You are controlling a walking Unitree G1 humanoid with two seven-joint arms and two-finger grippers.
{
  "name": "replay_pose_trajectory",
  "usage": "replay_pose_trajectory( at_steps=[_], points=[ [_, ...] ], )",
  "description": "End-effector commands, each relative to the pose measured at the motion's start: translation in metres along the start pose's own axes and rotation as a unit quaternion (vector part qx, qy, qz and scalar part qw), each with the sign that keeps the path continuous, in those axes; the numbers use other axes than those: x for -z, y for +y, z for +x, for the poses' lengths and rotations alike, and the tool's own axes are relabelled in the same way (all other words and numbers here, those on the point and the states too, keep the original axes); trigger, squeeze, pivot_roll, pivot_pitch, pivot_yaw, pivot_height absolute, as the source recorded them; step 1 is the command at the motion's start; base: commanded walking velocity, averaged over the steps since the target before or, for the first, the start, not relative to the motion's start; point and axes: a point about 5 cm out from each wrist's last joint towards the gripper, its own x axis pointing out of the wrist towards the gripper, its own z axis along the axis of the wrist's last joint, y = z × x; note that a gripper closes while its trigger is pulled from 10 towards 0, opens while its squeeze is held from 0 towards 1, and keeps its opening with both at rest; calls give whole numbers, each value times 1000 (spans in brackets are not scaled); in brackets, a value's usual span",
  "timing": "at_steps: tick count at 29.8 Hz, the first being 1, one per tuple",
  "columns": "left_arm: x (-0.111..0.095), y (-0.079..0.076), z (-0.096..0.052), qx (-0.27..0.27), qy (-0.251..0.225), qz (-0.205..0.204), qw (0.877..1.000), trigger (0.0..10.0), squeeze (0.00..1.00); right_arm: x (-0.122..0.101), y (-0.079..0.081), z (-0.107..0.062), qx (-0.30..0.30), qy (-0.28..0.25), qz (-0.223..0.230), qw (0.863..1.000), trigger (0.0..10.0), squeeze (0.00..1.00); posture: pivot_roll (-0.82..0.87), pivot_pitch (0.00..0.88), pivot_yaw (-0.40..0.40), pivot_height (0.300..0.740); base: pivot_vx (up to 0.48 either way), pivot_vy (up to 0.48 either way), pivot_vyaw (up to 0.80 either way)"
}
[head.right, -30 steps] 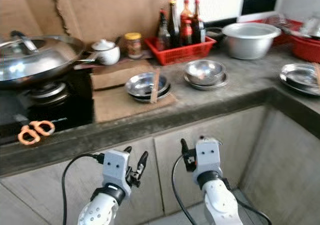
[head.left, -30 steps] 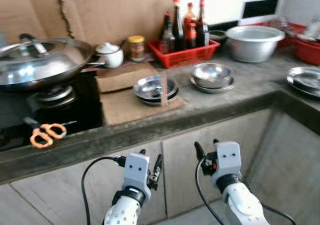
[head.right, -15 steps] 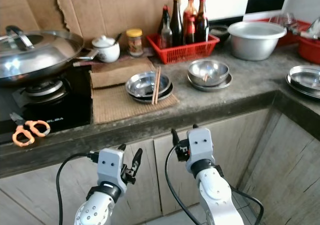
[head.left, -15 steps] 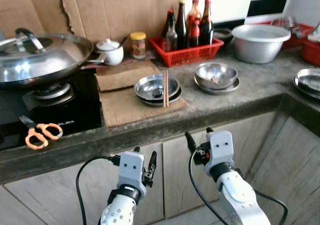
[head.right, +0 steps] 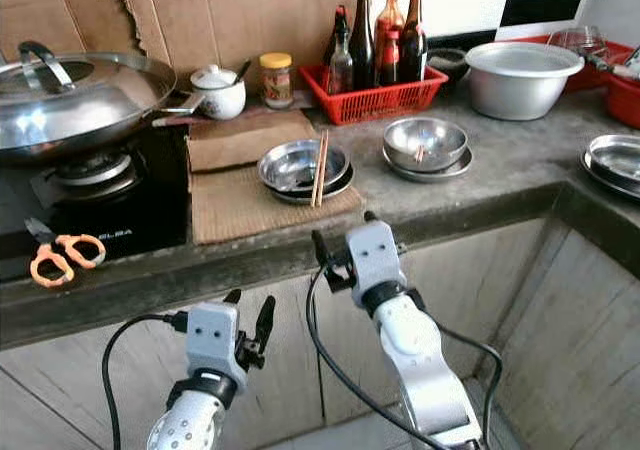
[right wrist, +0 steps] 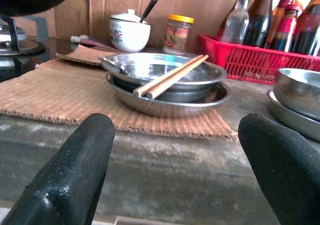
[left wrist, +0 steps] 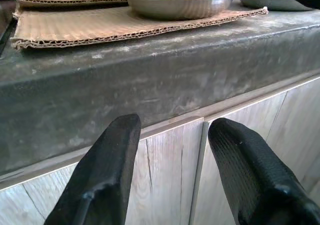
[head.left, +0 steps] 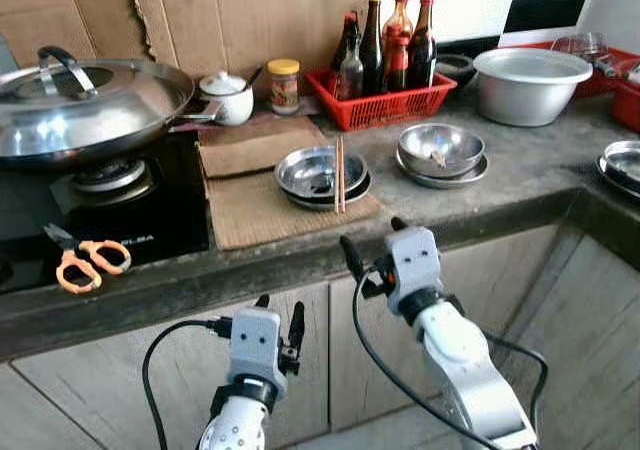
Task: Kitchen organization
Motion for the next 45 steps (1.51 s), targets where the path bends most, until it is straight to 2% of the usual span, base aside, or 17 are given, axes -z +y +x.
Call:
replay_pose_trajectory(
  at_steps=[1, 16, 28, 45],
  points=[
    [-3, 1, 1, -1, -3, -6, 1000, 10000, 0, 0, 1, 5, -3, 3, 8, 1000, 10000, 0, 51, 0, -15, 740, 0, 0, 0],
    [-6, -3, 0, 11, -6, -3, 1000, 10000, 0, -14, 13, 31, -13, -14, 13, 1000, 10000, 0, 60, 12, -22, 740, 0, 0, 0],
    [-8, -4, 1, 15, -6, -5, 1000, 10000, 0, -19, 10, 57, 11, -10, 1, 1000, 10000, 0, 68, 18, -31, 740, 0, 0, 0],
    [-18, -11, 0, 41, -40, 0, 998, 10000, 0, -12, 12, 74, 37, 13, -9, 999, 10000, 0, 72, 17, -37, 740, 0, 0, 0]
  ],
)
